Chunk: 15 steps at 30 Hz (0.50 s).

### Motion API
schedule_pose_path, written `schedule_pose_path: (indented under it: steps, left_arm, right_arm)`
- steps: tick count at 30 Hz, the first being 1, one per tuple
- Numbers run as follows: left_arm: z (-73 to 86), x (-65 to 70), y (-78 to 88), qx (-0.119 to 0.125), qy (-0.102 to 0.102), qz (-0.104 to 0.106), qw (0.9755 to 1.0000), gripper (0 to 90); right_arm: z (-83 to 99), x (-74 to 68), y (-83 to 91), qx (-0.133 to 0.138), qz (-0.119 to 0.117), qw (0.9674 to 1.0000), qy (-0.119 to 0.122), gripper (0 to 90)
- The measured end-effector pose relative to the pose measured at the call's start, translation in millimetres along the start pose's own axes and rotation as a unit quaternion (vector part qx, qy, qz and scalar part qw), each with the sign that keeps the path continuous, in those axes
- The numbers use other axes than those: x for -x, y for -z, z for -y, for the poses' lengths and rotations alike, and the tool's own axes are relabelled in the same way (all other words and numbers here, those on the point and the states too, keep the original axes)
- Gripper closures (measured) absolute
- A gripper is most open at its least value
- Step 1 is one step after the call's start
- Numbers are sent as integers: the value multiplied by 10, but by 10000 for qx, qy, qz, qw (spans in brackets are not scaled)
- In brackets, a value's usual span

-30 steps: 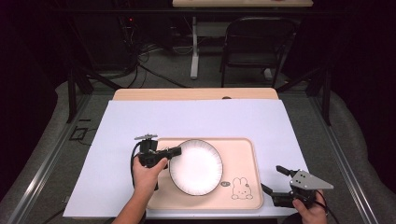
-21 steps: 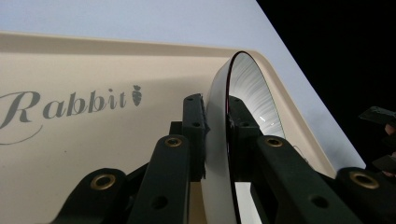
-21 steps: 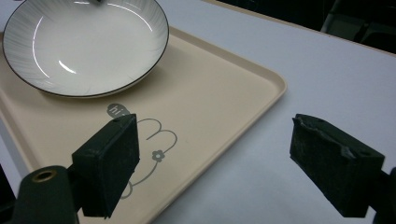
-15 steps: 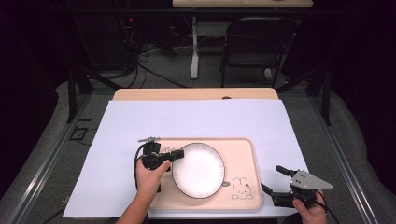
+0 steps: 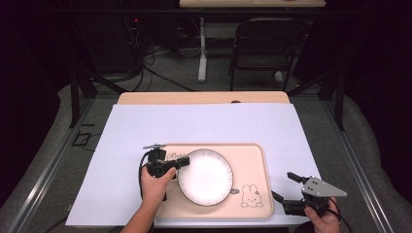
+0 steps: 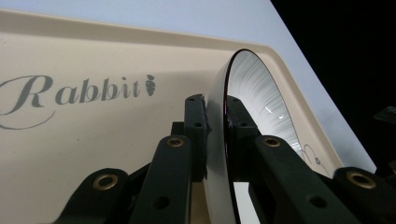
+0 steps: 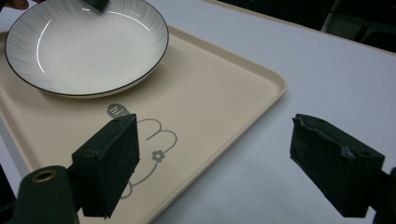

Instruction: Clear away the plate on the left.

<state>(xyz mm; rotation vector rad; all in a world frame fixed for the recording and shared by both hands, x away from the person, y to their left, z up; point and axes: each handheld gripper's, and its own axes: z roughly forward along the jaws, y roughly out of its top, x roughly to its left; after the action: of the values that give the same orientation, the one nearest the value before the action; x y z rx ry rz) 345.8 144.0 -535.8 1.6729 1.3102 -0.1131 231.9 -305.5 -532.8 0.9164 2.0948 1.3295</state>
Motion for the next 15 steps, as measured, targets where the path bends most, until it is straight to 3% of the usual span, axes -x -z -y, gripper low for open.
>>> schedule_pose_path:
  steps: [15]
  left_arm:
    - [43,-122,-74,-143,36,-217,9997,846]
  right_arm:
    - [6,10,1,7,5,10000,-19,151]
